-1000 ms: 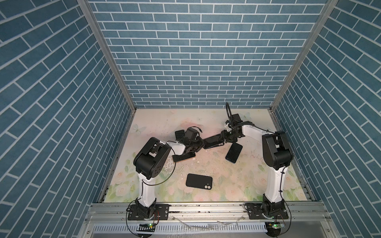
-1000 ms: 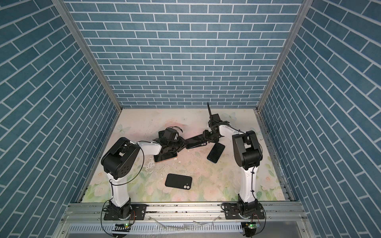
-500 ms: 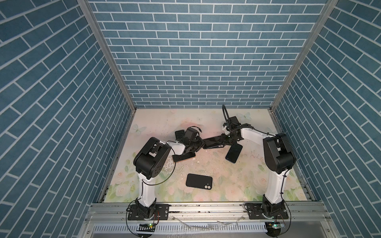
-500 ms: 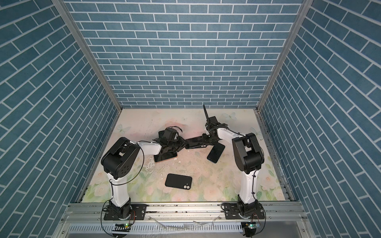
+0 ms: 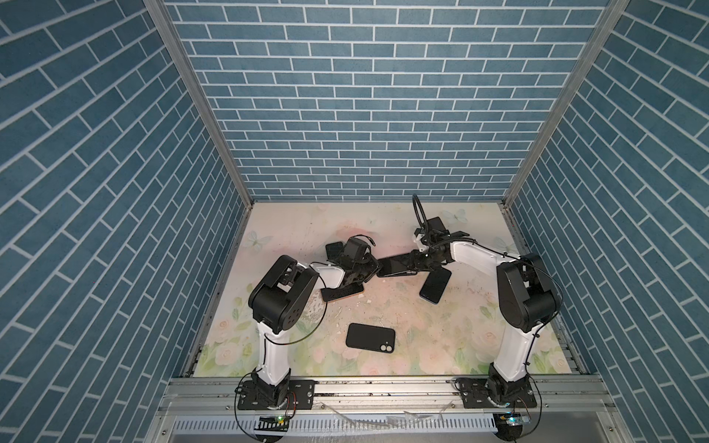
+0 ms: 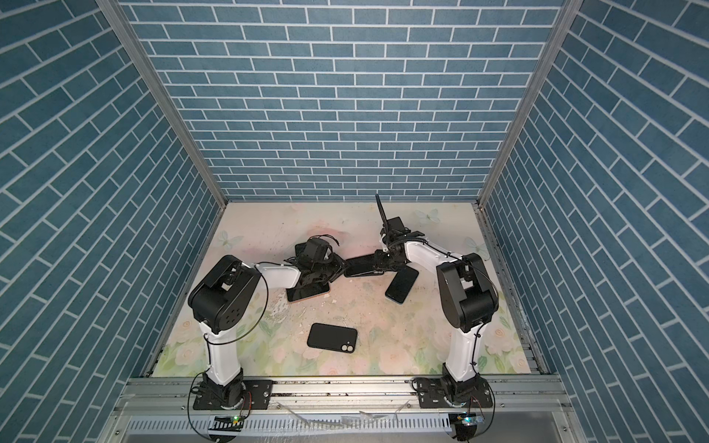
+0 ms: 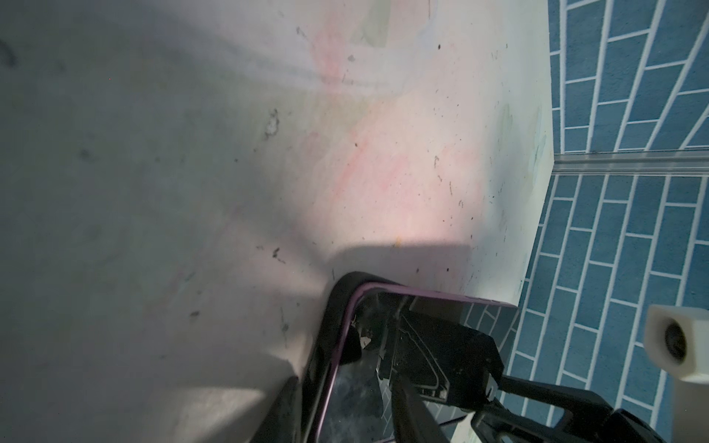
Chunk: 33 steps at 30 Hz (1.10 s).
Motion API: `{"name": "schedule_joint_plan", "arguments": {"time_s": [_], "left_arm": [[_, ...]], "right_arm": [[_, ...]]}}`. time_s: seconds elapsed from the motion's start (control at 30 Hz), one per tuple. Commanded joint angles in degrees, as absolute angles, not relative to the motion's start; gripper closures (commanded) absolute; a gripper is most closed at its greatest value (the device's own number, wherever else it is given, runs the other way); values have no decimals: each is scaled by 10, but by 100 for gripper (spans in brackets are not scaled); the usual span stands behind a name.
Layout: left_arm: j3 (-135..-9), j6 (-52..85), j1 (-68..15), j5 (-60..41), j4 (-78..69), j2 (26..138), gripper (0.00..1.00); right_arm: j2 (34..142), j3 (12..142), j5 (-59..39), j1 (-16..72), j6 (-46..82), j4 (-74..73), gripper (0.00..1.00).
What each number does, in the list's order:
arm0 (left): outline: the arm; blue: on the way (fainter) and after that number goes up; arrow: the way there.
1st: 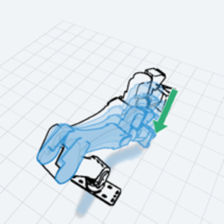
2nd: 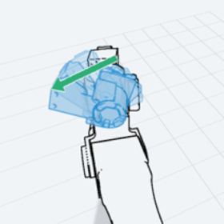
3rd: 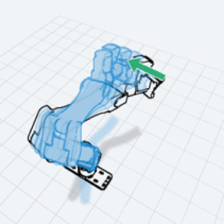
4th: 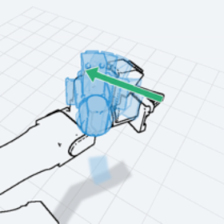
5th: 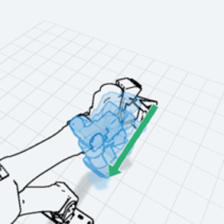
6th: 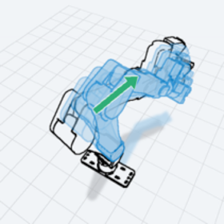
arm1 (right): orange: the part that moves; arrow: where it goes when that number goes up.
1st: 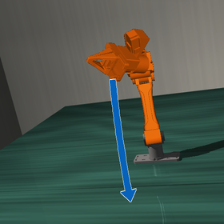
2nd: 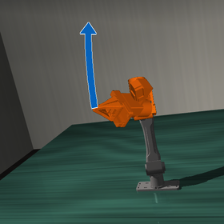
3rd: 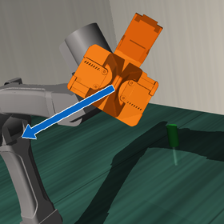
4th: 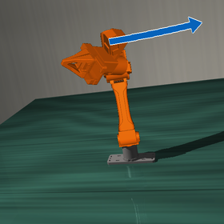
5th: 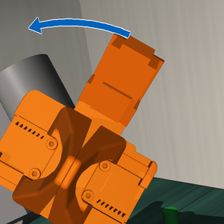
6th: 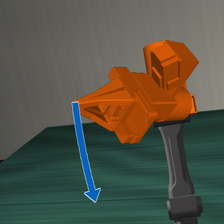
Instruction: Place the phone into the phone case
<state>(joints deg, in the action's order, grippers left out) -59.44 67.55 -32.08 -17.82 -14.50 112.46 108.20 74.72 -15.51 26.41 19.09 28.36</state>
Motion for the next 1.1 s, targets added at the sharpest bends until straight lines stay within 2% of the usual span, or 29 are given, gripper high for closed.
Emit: {"name": "schedule_joint_plan", "arguments": {"time_s": [0.0,0.23,0.77,1.07], "left_arm": [[-590,678,-324,-175,-122,1146,59],[-585,680,-325,-176,-122,1148,67],[-586,681,-324,-178,-121,1147,68],[-586,680,-324,-180,-118,1143,68]], "right_arm": [[1066,746,-162,276,167,283,52],[1055,745,-136,276,160,282,43],[991,689,-251,275,144,171,54],[1000,686,-263,272,144,157,59]]}}
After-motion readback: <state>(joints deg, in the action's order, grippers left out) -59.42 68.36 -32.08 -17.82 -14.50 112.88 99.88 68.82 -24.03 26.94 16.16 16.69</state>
